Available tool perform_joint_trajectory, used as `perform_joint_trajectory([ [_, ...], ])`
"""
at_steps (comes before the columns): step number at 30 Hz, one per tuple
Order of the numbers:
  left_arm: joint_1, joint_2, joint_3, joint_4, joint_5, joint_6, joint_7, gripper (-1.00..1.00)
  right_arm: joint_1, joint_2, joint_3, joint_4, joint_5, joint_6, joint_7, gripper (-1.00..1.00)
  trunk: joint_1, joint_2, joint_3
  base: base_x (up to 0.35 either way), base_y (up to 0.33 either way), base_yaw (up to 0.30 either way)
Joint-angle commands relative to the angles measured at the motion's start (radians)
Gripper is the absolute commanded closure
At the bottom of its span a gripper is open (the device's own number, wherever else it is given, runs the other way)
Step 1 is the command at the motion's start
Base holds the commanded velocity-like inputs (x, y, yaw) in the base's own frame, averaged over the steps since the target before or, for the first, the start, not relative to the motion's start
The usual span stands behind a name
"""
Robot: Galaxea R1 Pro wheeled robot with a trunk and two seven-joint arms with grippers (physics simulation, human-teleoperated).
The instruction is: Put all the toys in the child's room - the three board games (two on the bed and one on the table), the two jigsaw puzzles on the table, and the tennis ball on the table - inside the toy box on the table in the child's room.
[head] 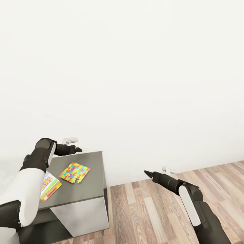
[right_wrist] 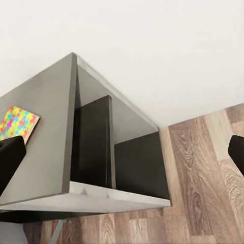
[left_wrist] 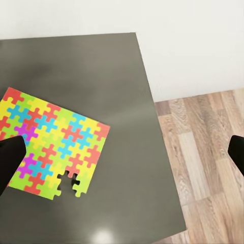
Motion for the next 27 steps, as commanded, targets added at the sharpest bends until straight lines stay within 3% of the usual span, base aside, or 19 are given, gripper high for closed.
perform_joint_trajectory([
  [1, -0.001, -0.001, 0.003, -0.001, -0.011, 0.003, -0.010, -1.00, -0.001, 0.000, -0.002, -0.001, 0.003, 0.005, 0.003, -1.00, 0.001, -0.002, -0.002, 0.000, 0.000, 0.146],
  [15, -0.001, -0.013, 0.003, -0.001, -0.011, 0.003, -0.008, -1.00, -0.001, 0.011, -0.002, -0.002, 0.061, 0.007, -0.010, -1.00, 0.001, -0.002, -0.002, 0.065, -0.096, 0.258],
  [27, 0.000, -0.018, 0.003, -0.001, -0.011, 0.003, -0.008, -1.00, -0.002, 0.003, -0.003, 0.031, 0.059, 0.003, 0.000, -1.00, 0.001, -0.002, -0.002, 0.066, -0.067, 0.029],
])
